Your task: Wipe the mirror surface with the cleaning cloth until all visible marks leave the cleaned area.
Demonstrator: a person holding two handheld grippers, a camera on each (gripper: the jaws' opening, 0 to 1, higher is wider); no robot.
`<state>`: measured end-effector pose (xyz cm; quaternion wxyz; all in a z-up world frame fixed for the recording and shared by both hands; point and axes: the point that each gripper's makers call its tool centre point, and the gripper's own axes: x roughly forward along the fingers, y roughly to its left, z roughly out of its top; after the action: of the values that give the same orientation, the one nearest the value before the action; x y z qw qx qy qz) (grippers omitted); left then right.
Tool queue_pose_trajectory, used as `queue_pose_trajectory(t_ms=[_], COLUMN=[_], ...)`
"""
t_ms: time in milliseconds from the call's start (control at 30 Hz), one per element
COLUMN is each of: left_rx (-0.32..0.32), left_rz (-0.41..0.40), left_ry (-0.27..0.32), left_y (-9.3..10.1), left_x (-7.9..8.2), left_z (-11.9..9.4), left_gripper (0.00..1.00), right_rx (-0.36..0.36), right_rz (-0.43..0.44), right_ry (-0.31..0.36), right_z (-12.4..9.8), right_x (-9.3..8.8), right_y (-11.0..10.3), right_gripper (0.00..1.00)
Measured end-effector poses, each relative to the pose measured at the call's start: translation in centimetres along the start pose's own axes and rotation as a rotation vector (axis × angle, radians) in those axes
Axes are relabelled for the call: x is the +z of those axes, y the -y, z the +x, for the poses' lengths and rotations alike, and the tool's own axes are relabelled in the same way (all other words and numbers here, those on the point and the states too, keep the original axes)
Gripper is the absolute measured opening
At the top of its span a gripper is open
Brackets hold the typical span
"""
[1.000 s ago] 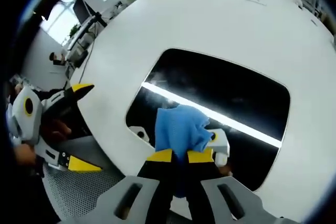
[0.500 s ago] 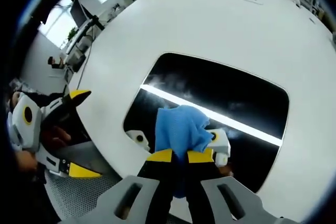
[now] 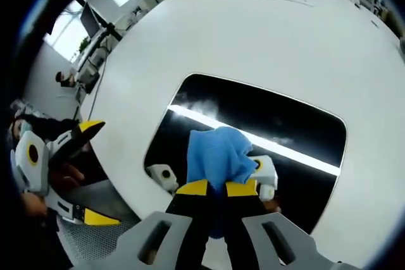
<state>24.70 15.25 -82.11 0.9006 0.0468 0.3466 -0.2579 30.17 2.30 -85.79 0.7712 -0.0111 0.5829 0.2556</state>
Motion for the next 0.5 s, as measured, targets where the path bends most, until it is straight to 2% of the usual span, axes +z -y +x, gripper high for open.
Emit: queue_pose_trajectory(t_ms=[500], left_rx=[-0.005], left_rz=[0.009], left_ry=[0.002], left_y=[0.1], left_x=[0.0], left_z=[0.0], left_gripper=[0.99], right_rx=[-0.022], right_rz=[-0.003], right_ry=[0.002], right_z=[0.4], right_x=[2.2], right_y=[1.0], right_gripper=[0.02])
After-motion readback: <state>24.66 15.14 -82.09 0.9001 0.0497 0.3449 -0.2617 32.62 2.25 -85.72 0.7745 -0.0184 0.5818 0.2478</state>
